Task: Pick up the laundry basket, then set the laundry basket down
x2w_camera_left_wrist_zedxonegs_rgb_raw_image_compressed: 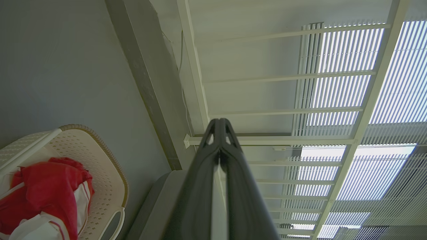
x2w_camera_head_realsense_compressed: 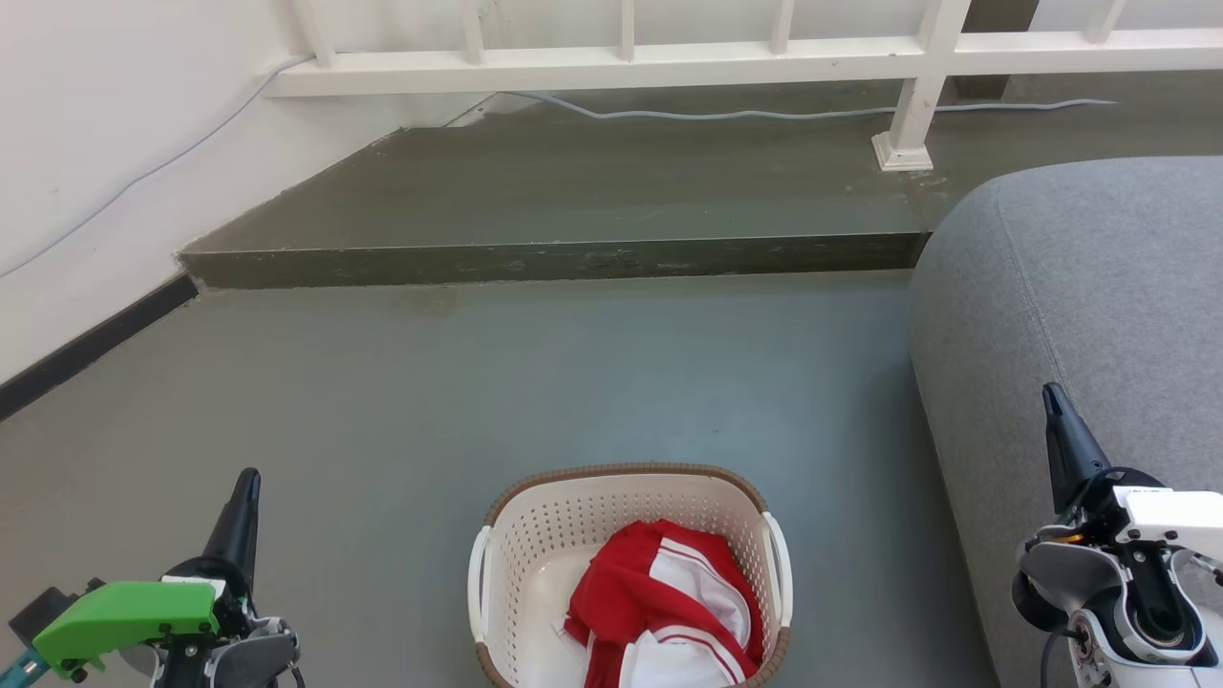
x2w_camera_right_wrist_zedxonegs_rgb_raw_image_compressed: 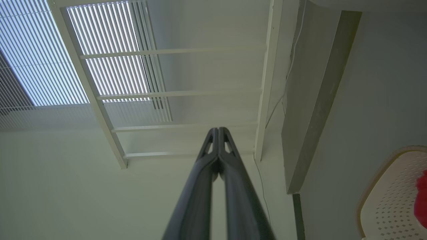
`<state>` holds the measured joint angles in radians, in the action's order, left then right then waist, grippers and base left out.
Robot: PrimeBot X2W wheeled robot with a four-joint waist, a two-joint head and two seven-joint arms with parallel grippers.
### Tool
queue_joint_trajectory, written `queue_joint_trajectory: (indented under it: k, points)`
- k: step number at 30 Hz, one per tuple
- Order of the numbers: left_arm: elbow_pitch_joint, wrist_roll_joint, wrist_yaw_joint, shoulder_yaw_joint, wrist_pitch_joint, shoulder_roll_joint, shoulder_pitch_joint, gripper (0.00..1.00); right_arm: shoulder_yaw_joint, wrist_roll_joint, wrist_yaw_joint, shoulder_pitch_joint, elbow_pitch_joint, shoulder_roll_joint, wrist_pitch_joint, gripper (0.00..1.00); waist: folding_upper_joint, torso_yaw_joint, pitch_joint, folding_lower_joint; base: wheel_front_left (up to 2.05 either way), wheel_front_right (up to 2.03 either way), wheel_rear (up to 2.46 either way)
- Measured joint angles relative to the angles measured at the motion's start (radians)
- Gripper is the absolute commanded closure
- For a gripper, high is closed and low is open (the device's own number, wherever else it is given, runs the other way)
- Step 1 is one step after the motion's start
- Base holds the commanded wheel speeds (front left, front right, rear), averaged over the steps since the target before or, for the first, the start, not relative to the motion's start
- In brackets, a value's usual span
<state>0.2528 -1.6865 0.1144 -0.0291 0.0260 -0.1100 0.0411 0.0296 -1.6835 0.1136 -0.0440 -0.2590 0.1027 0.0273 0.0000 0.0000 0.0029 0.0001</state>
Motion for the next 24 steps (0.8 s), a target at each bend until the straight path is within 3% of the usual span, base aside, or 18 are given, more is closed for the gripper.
queue_joint_trajectory:
  k: [24]
  points:
    - [0.009,0.0,0.001,0.002,0.0,0.002,0.005,1.0,0.001,0.0,0.0,-0.009,-0.007,0.0,0.0,1.0,0.0,0.0,0.0,-0.0001,0.0,0.0,0.0]
